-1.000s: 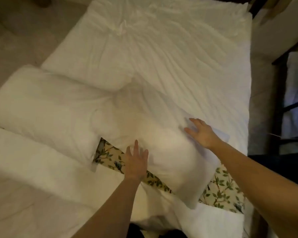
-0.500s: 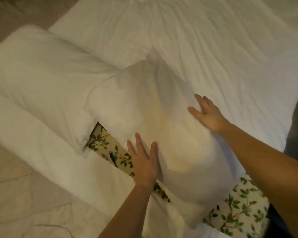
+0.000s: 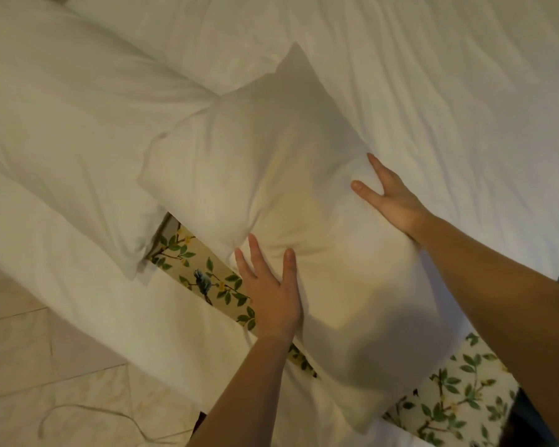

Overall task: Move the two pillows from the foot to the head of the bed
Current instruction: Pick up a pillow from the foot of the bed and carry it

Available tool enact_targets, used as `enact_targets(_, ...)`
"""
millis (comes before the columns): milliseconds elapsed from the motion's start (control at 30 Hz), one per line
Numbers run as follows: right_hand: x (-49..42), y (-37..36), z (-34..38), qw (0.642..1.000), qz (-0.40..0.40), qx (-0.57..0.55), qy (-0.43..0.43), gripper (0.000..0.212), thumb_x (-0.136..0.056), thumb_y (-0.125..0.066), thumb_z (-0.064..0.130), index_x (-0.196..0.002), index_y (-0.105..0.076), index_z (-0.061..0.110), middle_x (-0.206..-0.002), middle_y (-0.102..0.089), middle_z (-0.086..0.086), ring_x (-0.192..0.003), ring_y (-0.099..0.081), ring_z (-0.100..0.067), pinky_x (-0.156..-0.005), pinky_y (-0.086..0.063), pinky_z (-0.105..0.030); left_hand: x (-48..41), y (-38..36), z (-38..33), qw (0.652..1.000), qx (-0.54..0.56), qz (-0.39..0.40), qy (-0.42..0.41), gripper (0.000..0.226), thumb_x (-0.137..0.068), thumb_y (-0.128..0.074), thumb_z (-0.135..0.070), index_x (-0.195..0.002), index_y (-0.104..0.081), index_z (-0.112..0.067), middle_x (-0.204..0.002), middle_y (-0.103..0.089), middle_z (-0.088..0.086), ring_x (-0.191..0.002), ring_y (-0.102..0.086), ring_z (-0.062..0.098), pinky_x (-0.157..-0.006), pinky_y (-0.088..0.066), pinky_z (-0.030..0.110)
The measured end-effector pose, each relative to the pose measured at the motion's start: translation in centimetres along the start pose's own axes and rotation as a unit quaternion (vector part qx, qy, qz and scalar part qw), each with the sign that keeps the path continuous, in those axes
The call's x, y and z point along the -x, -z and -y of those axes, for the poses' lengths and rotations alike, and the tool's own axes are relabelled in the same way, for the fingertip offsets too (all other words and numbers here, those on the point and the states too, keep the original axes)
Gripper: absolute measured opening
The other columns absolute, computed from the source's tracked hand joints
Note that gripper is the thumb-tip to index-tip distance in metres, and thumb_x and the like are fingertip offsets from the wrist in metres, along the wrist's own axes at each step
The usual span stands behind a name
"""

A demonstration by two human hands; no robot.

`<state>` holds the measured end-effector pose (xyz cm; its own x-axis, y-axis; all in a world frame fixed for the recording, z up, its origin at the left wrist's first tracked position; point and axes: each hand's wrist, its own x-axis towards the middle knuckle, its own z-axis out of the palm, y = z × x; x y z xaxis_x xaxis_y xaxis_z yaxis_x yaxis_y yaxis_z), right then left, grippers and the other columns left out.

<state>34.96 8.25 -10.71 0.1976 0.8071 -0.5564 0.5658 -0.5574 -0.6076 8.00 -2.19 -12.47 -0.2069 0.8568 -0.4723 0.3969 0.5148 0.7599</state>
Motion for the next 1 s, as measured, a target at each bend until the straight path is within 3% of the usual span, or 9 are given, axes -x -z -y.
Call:
enact_targets(167, 1.4, -1.3, 0.5, 1.0, -0.023, -0.005, 0.008, 0.089, -0.084, -0.045, 0.092, -0.16, -0.008, 0.062, -0.174, -0.019, 0.015, -0.155, -0.034, -0.02, -0.126, -0.027, -0.044, 0.0, -0.1, -0.5, 0.999, 0.031, -0.006, 0.002, 0.077, -0.096, -0.053, -0.073, -0.16, -0.012, -0.06, -0.17, 0.007, -0.026, -0.159, -0.007, 0.01, -0.127, -0.022, 0.046)
enact_targets(333, 3.9, -1.5, 1.7, 0.999, -0.036, 0.012, 0.025, 0.095, -0.078, -0.033, 0.099, -0.161, -0.005, 0.061, -0.175, -0.014, 0.016, -0.158, -0.025, -0.011, -0.127, -0.026, -0.046, 1.4, 0.3, -2.5, 0.998, 0.057, -0.027, -0.005, 0.073, -0.098, -0.053, -0.068, -0.161, -0.019, -0.052, -0.172, 0.0, -0.019, -0.158, -0.007, 0.009, -0.123, -0.019, 0.04)
enact_targets(433, 6.3, -1.4, 2.9, 0.999, -0.041, 0.004, 0.018, 0.088, -0.083, -0.037, 0.095, -0.16, -0.009, 0.062, -0.175, -0.011, 0.017, -0.157, -0.027, -0.01, -0.122, -0.029, -0.039, 2.6, 0.9, -3.9, 0.998, 0.059, -0.022, -0.007, 0.072, -0.099, -0.051, -0.069, -0.162, -0.019, -0.051, -0.172, 0.001, -0.019, -0.159, -0.007, 0.009, -0.122, -0.019, 0.038)
enact_targets(633, 12.1, -2.5, 5.4, 0.998, -0.062, 0.024, 0.016, 0.099, -0.08, -0.048, 0.093, -0.162, -0.006, 0.057, -0.176, -0.006, 0.013, -0.154, -0.036, -0.025, -0.12, -0.037, -0.049, 5.5, 4.2, -7.1, 0.999, 0.04, -0.01, -0.025, 0.07, -0.102, -0.051, -0.059, -0.165, -0.021, -0.045, -0.175, 0.002, -0.01, -0.159, -0.008, 0.012, -0.115, -0.021, 0.03)
enact_targets(833, 19.7, -3.9, 7.7, 0.994, -0.095, 0.051, 0.014, 0.099, -0.084, -0.048, 0.09, -0.162, 0.004, 0.055, -0.176, 0.0, 0.015, -0.151, -0.036, -0.04, -0.118, -0.033, -0.061, 9.0, 10.0, -9.2, 0.993, -0.024, 0.026, -0.113, 0.07, -0.099, -0.052, -0.067, -0.161, -0.022, -0.053, -0.174, 0.006, -0.016, -0.162, -0.007, 0.017, -0.124, -0.022, 0.037)
enact_targets(1000, 26.9, -4.1, 9.2, 0.992, -0.12, 0.029, 0.012, 0.097, -0.09, -0.047, 0.085, -0.165, 0.003, 0.049, -0.177, 0.0, 0.01, -0.153, -0.033, -0.037, -0.12, -0.032, -0.056, 12.4, 14.3, -11.4, 0.974, -0.089, 0.044, -0.205, 0.068, -0.097, -0.059, -0.068, -0.158, -0.037, -0.048, -0.173, -0.001, -0.018, -0.158, -0.024, 0.019, -0.123, -0.035, 0.039)
